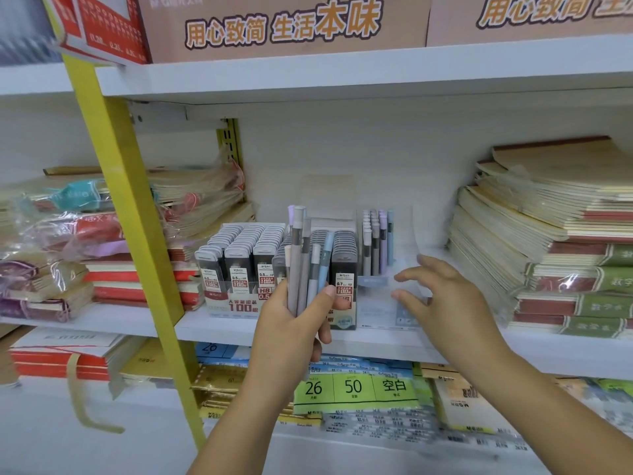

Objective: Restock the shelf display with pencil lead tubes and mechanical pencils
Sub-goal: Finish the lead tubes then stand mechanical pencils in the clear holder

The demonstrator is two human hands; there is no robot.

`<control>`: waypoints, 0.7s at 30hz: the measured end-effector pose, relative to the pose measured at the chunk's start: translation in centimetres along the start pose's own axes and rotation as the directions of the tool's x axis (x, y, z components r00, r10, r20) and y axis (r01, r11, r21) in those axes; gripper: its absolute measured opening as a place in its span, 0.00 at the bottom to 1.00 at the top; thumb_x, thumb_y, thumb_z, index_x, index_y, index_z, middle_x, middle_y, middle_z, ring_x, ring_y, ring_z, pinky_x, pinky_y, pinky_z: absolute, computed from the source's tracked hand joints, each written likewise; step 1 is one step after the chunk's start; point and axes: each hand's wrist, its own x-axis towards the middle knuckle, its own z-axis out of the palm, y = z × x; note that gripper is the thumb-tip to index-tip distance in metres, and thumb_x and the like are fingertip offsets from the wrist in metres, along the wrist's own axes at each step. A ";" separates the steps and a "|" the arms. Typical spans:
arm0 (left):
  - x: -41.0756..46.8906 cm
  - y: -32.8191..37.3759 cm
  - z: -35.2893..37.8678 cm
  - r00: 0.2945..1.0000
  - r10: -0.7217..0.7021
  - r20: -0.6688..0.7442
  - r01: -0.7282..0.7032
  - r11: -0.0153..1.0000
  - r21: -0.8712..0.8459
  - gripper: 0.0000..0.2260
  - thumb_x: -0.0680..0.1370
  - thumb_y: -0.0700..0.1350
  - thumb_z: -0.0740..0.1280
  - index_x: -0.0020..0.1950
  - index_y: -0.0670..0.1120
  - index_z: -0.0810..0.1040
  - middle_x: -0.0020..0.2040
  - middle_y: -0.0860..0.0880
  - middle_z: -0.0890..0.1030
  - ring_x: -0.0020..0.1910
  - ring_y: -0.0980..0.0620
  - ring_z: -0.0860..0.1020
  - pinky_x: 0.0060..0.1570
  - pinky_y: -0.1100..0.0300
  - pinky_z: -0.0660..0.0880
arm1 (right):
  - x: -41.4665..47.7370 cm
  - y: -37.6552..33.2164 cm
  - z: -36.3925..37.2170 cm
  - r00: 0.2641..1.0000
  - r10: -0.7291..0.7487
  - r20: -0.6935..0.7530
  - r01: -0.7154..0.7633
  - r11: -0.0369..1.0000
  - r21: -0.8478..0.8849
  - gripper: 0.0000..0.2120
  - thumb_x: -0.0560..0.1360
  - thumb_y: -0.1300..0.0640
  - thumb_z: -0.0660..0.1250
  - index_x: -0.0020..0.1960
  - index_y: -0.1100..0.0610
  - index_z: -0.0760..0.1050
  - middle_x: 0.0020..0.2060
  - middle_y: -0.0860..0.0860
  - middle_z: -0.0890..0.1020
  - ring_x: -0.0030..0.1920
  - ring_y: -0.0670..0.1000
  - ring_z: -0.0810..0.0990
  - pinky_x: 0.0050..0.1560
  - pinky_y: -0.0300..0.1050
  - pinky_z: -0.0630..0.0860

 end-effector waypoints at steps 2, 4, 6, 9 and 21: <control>-0.1 0.0 -0.1 1.000 -0.010 0.015 0.010 1.000 -0.004 0.08 0.78 0.52 0.70 0.48 0.48 0.82 0.32 0.50 0.82 0.24 0.55 0.71 0.22 0.63 0.69 | 0.0 -0.2 -0.2 1.000 -0.006 0.016 0.006 1.000 -0.020 0.10 0.74 0.49 0.71 0.55 0.46 0.79 0.71 0.50 0.70 0.42 0.49 0.80 0.56 0.44 0.73; -0.2 0.1 0.0 0.998 -0.039 0.050 0.039 0.999 -0.002 0.09 0.75 0.56 0.70 0.47 0.51 0.83 0.33 0.49 0.83 0.24 0.54 0.71 0.23 0.62 0.69 | -0.1 -0.2 -0.7 0.999 0.011 0.051 -0.008 0.998 -0.066 0.17 0.75 0.46 0.69 0.63 0.45 0.75 0.73 0.49 0.66 0.56 0.51 0.78 0.61 0.44 0.70; -0.1 0.2 0.3 0.992 -0.059 0.110 0.061 0.998 -0.018 0.13 0.74 0.58 0.70 0.51 0.50 0.81 0.38 0.49 0.85 0.25 0.54 0.72 0.23 0.62 0.70 | -0.2 -0.7 -1.5 0.999 -0.036 -0.017 0.034 0.995 -0.097 0.22 0.76 0.45 0.67 0.68 0.47 0.71 0.73 0.49 0.64 0.70 0.51 0.66 0.65 0.42 0.64; 0.1 0.3 0.9 0.977 -0.070 0.202 0.083 0.995 -0.055 0.10 0.78 0.52 0.71 0.55 0.49 0.79 0.48 0.46 0.87 0.30 0.55 0.76 0.25 0.64 0.71 | -0.3 -3.2 -2.7 0.983 -0.139 -0.124 0.163 0.962 0.218 0.13 0.77 0.48 0.65 0.61 0.43 0.75 0.57 0.38 0.77 0.59 0.39 0.73 0.54 0.25 0.64; 0.7 0.6 1.9 0.981 -0.096 0.171 0.102 0.994 -0.027 0.09 0.72 0.59 0.68 0.38 0.56 0.79 0.30 0.52 0.78 0.23 0.57 0.69 0.21 0.65 0.66 | 4.6 -3.5 -6.7 0.974 0.075 -0.213 0.121 0.626 0.770 0.10 0.77 0.63 0.67 0.53 0.51 0.72 0.40 0.55 0.85 0.41 0.49 0.85 0.37 0.39 0.80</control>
